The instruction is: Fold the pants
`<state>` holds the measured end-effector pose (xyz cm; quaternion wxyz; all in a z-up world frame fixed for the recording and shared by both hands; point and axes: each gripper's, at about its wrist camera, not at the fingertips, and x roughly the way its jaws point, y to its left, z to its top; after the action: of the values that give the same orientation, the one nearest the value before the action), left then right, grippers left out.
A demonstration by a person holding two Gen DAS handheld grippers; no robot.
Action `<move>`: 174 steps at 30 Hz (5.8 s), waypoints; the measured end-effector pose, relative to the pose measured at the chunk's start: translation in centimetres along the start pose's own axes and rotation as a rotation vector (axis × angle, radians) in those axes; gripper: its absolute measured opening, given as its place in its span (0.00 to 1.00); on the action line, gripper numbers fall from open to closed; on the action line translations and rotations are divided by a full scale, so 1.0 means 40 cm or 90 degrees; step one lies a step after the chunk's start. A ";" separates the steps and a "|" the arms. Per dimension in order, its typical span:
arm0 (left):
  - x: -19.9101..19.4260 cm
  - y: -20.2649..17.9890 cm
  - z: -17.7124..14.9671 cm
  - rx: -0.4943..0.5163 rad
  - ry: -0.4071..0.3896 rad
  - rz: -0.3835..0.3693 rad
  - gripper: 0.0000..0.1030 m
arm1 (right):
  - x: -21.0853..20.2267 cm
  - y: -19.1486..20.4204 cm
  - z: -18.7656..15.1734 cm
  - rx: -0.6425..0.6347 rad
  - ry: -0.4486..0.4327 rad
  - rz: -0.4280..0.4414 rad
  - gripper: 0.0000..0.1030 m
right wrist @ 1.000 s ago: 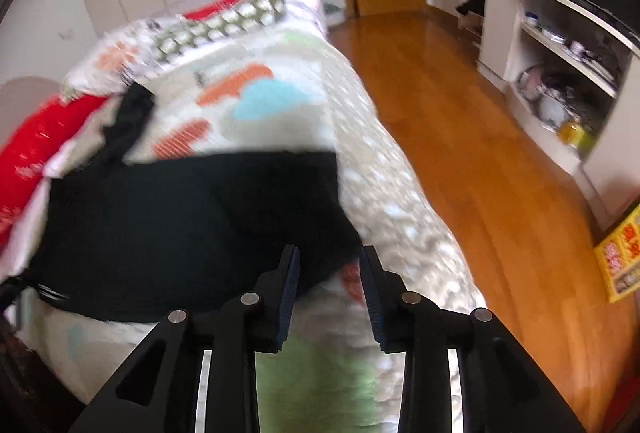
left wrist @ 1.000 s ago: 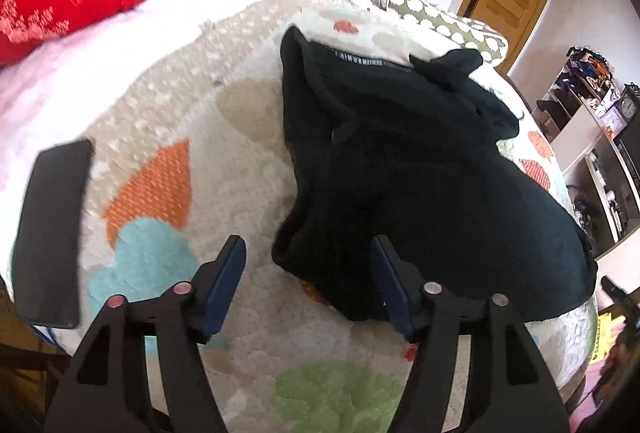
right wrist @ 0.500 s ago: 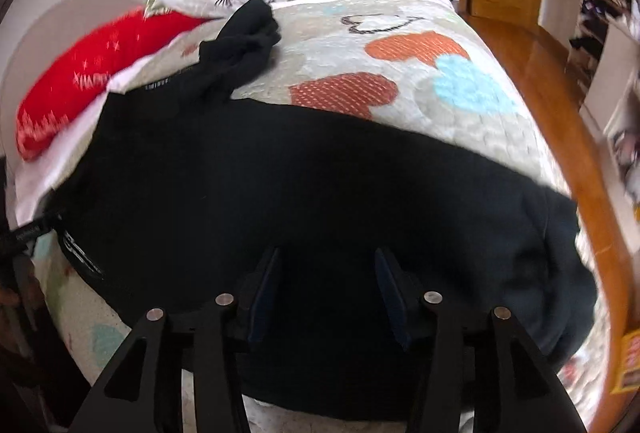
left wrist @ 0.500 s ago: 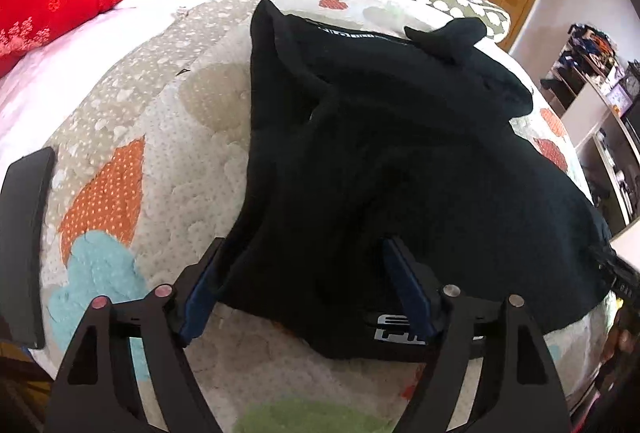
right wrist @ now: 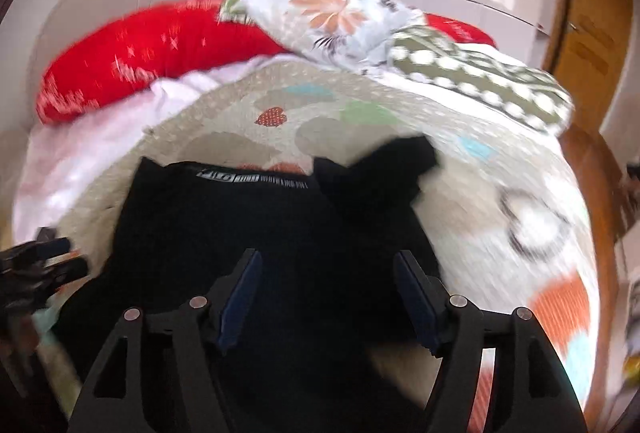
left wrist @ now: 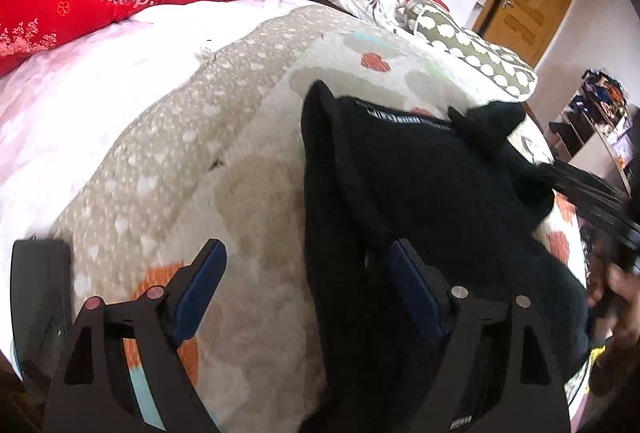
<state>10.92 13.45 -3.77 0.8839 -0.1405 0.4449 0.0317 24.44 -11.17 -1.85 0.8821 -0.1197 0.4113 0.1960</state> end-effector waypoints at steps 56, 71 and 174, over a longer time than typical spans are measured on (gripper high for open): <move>-0.077 -0.133 0.159 0.194 -0.042 -0.161 0.09 | -0.417 -0.261 -0.204 -0.063 -0.162 -0.063 0.05; -0.113 -0.087 -0.216 0.191 0.047 -0.159 0.14 | -0.416 -0.145 -0.714 0.089 -0.038 0.022 0.09; -0.032 -0.093 -0.157 0.143 -0.025 0.016 0.78 | -0.083 -0.110 -0.241 0.139 -0.007 0.060 0.03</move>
<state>5.94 8.22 -5.48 0.9021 -0.0340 0.4301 -0.0047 17.91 -19.52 -5.15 0.8819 -0.0025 0.4308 0.1915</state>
